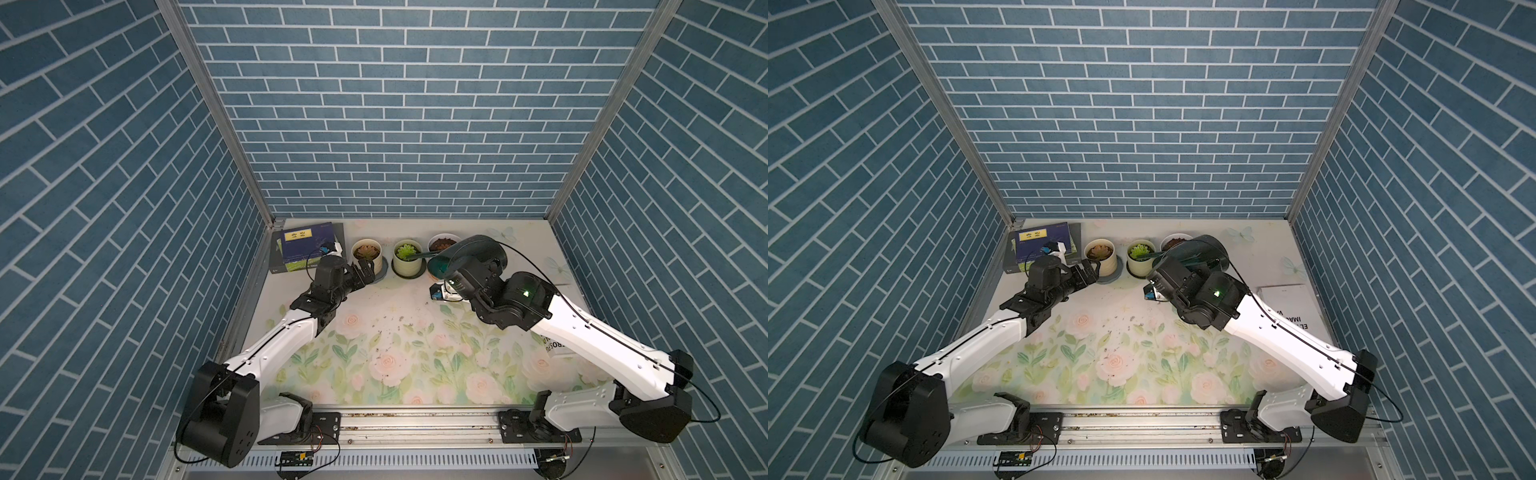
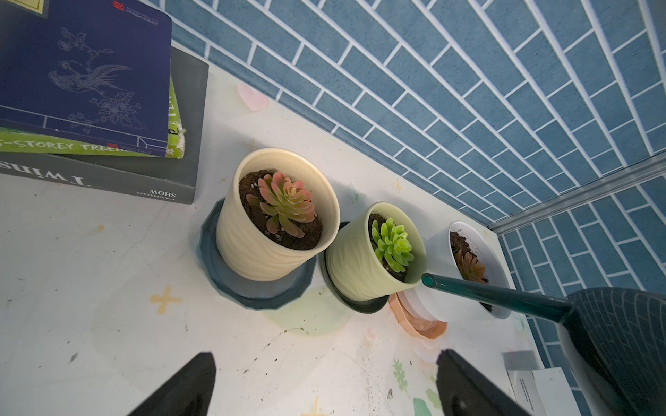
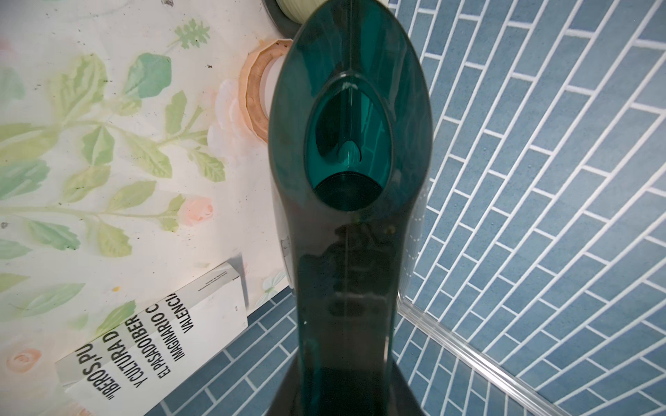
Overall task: Water the succulent around the soil edge
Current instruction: Water the soil of the potted plant with water.
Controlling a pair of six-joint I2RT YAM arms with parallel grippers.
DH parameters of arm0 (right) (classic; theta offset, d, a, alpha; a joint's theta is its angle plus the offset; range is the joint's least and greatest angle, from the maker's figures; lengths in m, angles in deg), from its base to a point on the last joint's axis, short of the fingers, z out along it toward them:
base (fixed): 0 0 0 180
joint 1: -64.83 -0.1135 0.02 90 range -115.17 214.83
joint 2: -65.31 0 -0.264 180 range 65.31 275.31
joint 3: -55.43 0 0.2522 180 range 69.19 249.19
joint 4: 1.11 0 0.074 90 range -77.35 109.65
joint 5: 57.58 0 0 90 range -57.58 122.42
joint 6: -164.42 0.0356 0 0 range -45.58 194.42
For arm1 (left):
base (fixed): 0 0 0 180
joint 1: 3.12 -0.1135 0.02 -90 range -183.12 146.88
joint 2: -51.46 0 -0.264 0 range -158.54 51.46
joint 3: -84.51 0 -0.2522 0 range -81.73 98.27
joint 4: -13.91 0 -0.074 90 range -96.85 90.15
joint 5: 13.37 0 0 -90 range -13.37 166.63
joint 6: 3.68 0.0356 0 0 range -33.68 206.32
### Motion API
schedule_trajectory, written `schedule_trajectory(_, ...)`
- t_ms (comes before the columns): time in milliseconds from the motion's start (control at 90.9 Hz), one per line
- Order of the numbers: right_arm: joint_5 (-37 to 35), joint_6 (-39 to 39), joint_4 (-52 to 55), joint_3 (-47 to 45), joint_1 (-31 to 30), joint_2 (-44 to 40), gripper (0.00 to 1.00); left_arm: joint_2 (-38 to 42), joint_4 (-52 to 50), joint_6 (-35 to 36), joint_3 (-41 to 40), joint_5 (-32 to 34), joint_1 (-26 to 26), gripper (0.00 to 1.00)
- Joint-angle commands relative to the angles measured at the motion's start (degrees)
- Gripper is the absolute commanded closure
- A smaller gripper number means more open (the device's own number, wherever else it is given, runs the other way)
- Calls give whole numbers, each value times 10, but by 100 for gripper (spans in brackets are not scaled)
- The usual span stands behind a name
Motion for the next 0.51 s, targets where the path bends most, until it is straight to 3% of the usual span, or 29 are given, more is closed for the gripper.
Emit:
schedule_trajectory(0, -28, -33, -60, -1, -3, 6, 100, -3, 13, -5, -15, -1, -10, 0)
schedule_trajectory(495, -73, -96, -138, -8, 18, 23, 100, -12, 26, -16, -28, -13, -28, 0)
